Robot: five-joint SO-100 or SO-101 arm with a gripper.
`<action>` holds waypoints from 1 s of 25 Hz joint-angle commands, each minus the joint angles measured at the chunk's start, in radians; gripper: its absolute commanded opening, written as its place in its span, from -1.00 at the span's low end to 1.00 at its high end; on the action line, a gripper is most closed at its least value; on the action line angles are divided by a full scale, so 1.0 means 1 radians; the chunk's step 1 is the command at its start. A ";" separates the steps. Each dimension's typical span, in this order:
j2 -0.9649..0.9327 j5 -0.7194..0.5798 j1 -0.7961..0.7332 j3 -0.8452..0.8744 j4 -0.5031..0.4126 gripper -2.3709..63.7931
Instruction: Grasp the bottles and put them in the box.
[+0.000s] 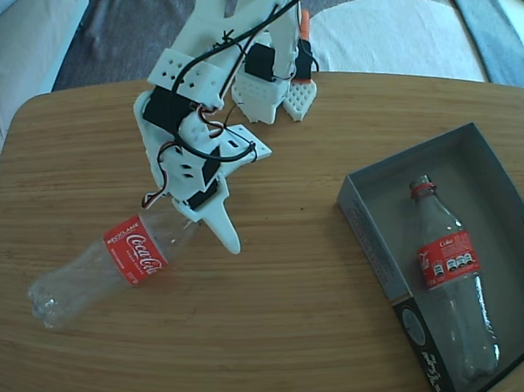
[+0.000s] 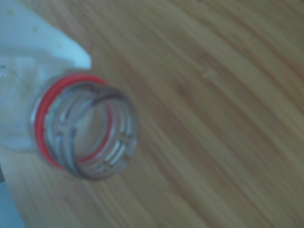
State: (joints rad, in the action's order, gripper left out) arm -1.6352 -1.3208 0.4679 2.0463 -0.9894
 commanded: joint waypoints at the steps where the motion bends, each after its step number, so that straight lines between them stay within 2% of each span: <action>1: -0.006 0.008 0.005 -0.017 -0.012 0.65; 4: -0.008 0.008 0.005 -0.009 -0.014 0.21; 10: -0.018 0.005 0.006 -0.011 -0.012 -0.94; 19: -0.026 -0.006 0.009 -0.104 -0.034 -0.94; 25: -0.026 0.006 -0.100 -0.364 -0.229 -0.94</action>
State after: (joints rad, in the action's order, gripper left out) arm -1.6352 -1.3223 0.4096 1.8362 -1.1443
